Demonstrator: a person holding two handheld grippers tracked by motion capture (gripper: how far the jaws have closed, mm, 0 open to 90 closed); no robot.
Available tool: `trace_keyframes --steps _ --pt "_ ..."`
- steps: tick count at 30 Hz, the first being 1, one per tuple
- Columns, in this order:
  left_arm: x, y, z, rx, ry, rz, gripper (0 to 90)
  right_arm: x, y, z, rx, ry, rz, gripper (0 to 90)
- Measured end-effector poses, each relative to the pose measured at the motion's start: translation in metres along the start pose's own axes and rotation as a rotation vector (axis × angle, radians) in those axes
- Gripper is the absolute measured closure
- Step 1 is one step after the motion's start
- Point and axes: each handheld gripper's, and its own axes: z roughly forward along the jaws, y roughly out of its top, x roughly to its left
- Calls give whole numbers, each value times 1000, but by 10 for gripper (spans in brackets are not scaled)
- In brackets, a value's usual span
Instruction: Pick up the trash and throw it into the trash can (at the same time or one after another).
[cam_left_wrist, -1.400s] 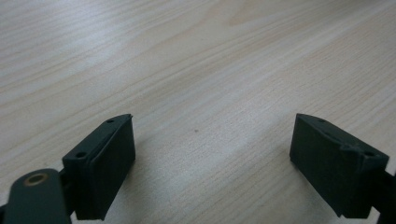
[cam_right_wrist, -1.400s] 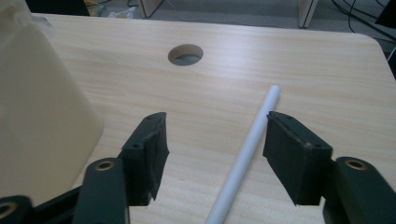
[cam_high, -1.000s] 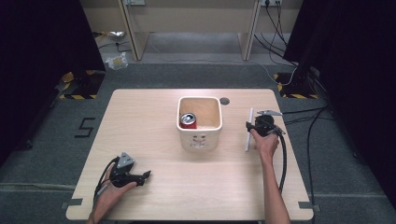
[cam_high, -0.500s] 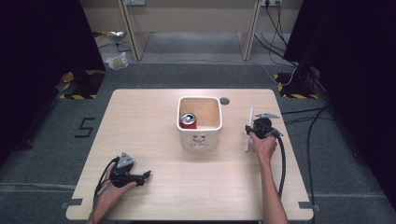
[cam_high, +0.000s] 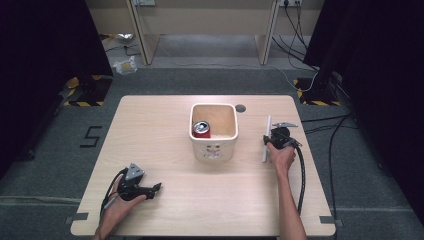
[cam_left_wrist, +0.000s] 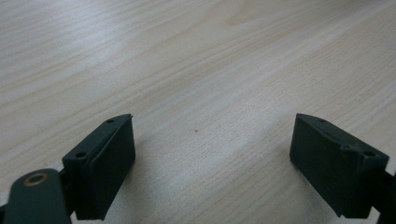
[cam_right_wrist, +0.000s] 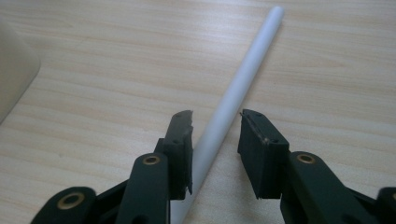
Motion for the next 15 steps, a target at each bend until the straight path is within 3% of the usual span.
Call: trace_keyframes --steps 15 --pt "0 0 0 0 0 0 132 -4 -4 3 0 -10 -16 789"
